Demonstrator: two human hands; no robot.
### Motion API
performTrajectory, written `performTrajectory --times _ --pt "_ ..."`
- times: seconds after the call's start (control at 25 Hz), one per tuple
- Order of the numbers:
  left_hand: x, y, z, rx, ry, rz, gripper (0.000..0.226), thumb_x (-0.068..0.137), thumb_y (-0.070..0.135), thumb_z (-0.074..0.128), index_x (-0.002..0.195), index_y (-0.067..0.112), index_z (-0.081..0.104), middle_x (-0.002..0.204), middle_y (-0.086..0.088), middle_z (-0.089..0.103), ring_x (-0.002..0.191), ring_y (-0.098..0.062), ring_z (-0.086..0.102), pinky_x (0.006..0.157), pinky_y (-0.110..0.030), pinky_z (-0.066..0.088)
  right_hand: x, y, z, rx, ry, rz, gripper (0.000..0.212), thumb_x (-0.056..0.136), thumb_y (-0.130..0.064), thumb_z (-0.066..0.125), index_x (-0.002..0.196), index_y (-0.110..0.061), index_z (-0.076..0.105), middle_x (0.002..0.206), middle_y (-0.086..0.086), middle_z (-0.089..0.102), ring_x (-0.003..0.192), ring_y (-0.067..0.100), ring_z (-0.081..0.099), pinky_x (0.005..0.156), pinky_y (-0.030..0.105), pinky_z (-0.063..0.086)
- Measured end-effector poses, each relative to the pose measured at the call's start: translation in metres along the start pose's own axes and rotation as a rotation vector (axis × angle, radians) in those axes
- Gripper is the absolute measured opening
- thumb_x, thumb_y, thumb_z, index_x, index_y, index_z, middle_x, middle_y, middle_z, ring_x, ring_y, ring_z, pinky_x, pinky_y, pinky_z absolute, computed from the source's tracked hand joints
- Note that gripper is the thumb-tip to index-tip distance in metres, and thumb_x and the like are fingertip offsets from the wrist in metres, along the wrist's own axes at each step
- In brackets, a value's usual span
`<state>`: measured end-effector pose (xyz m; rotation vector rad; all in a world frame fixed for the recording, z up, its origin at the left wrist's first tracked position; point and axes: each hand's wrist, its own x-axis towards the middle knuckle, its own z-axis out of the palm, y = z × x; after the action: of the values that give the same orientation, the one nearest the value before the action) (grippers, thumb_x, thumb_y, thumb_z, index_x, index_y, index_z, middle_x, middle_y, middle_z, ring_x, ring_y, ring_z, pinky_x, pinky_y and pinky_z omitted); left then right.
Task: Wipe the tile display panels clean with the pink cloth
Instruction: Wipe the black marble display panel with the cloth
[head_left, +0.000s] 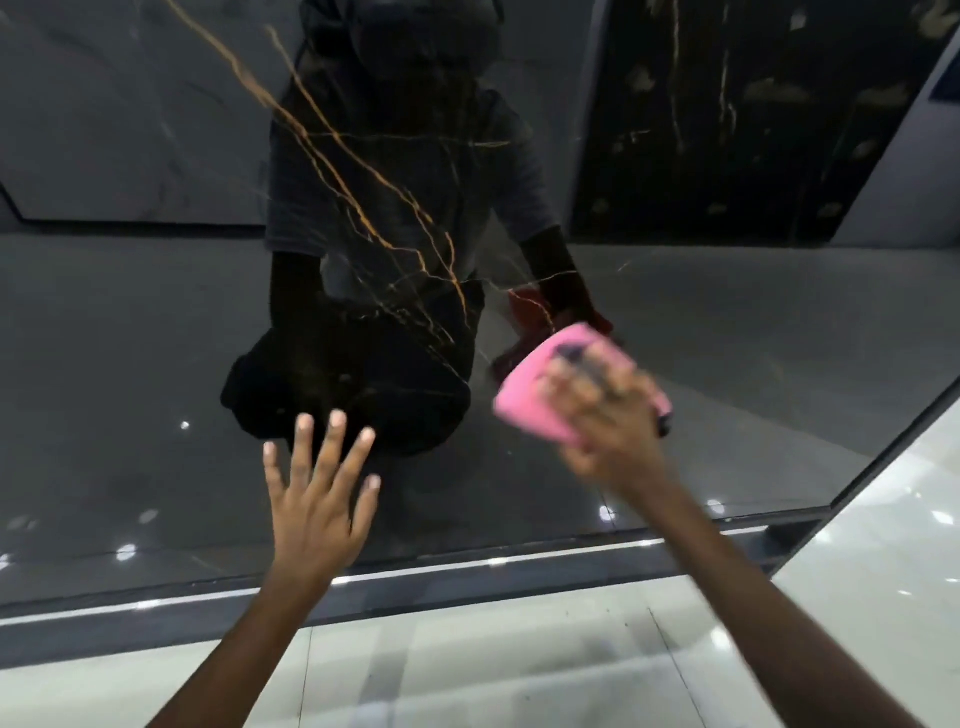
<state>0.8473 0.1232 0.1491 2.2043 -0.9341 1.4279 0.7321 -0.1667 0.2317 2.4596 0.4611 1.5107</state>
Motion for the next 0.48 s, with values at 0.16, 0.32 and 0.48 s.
performTrajectory --times 0.16,0.32,0.48 --pt "-0.029 -0.005 0.032 0.115 -0.032 0.074 0.058 0.104 0.044 0.026 0.156 0.027 0.008 0.164 0.002 -0.002 0.15 -0.025 -0.006 0.119 -0.05 -0.006 0.003 0.07 -0.035 -0.031 0.278 0.46 0.063 0.085 -0.029 0.049 0.146 -0.025 0.035 0.159 -0.019 0.016 0.148 0.016 0.013 0.113 0.035 0.018" --pt "-0.031 -0.01 0.053 0.184 0.074 0.104 0.06 0.103 0.043 0.028 0.156 0.023 0.009 0.164 -0.002 -0.002 0.15 -0.029 -0.005 0.118 -0.054 -0.005 -0.064 -0.029 0.045 -0.081 0.068 0.406 0.08 0.076 -0.028 0.049 0.152 -0.031 0.023 0.158 -0.009 0.022 0.15 0.022 0.005 0.116 0.038 0.012" --pt "-0.029 -0.007 0.041 0.145 0.035 0.093 0.06 0.104 0.043 0.028 0.156 0.025 0.006 0.164 0.0 -0.005 0.15 -0.027 -0.008 0.118 -0.052 -0.007 -0.11 -0.131 0.095 -0.12 -0.364 -0.37 0.061 0.083 -0.02 0.047 0.142 -0.033 0.039 0.148 -0.017 0.041 0.144 0.018 0.015 0.105 0.04 0.025"
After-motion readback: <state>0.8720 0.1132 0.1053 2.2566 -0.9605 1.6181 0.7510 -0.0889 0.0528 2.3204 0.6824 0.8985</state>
